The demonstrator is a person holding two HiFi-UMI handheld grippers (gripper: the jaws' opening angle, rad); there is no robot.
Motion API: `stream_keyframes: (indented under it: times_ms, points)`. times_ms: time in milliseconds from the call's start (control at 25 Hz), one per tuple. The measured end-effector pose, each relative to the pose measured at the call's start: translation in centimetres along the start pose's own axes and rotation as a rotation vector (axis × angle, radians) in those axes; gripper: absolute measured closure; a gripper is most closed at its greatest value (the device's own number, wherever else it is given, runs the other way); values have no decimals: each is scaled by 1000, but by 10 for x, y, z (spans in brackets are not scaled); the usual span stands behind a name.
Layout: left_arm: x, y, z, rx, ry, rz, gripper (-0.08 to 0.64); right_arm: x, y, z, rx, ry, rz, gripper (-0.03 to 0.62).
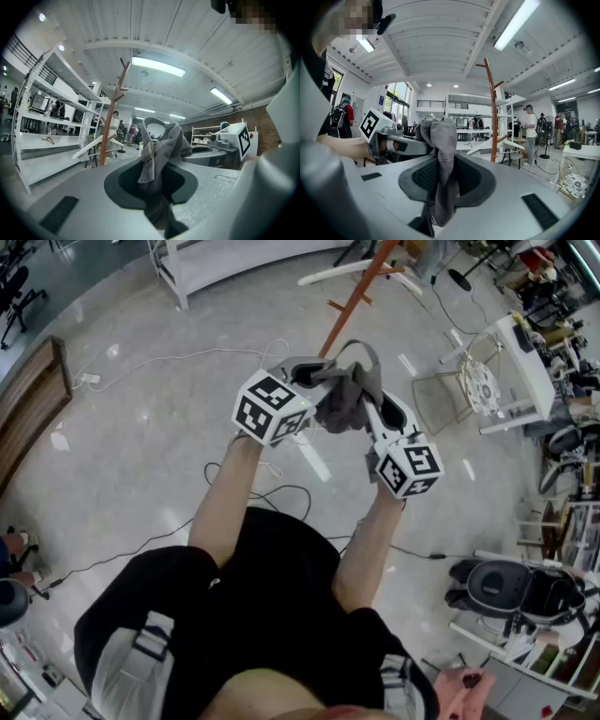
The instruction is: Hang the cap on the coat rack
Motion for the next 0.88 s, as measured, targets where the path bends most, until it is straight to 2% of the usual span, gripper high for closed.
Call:
stream_keyframes:
  times_ms: [200,360,600,880]
  points:
    - [11,1,-1,-1,15,-5,508,3,-13,1,-16,-24,-65,518]
    - [16,3,-9,21,34,-13,508,8,-18,-6,13,-43,-97,514]
    - [18,2,-16,28,53,-27,508,4,-21,-10,41,-66,-104,512]
    - [50,-9,-19,34,73,47,508,-15,-56,-17,47,-82,-45,512]
Point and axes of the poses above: the fingertips, and each gripper's own axes: y backward along the fingers, x to its left, z out of its top, the point moved 10 cm from there along y, backward along the fingers, and after that the axes turned 11 degrees about z, right-handed, at the moved point
